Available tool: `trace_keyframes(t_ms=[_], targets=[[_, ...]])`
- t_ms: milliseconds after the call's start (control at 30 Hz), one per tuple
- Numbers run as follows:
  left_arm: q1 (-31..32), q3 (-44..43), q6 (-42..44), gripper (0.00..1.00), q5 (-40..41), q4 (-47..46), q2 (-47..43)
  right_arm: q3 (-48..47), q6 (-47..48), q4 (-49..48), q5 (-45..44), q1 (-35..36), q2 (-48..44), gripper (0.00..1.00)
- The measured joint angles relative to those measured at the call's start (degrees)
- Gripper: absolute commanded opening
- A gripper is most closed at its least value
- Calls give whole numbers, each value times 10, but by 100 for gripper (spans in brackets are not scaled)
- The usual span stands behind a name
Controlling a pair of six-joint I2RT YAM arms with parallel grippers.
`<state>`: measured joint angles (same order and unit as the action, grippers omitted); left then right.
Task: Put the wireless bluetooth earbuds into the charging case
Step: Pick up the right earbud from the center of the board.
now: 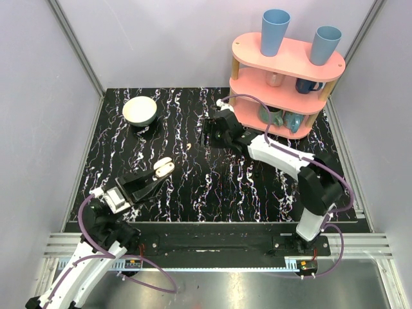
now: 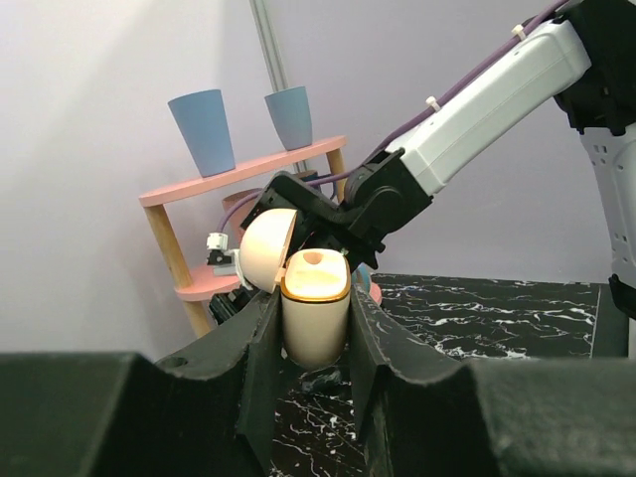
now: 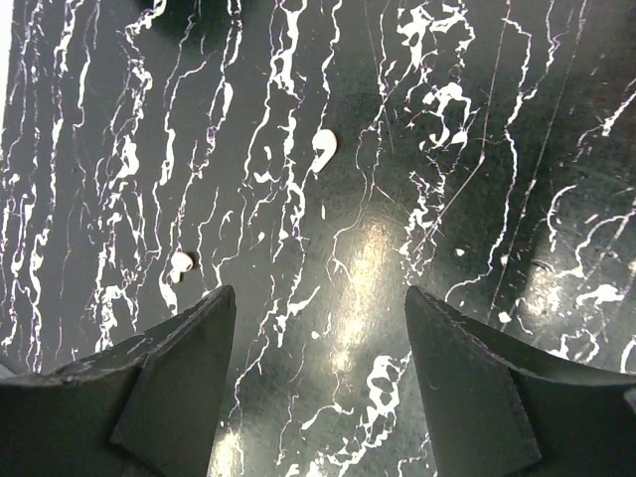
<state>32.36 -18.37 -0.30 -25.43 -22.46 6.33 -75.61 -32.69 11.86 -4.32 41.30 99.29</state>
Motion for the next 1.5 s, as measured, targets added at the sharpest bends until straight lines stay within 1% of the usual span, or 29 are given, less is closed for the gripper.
trace_keyframes(t_ms=[267, 467, 567, 733, 967, 1200, 1500], targets=[[0, -3, 7, 0, 22, 18, 0, -49, -3, -2, 40, -13, 75, 77], [0, 0, 7, 0, 38, 9, -8, -67, -4, -3, 56, -20, 87, 77], [0, 12, -1, 0, 50, 8, -29, -81, -4, -2, 64, -24, 92, 77], [0, 19, -9, 0, 54, 2, -43, -115, -2, 0, 75, -26, 114, 72], [0, 25, -28, 0, 48, -33, -17, -183, -5, 19, 85, -26, 186, 66], [0, 37, -43, 0, 44, -56, -16, -223, -8, 53, 84, -26, 244, 64], [0, 47, -56, 0, 42, -83, -17, -306, -6, 90, 67, -17, 309, 62]])
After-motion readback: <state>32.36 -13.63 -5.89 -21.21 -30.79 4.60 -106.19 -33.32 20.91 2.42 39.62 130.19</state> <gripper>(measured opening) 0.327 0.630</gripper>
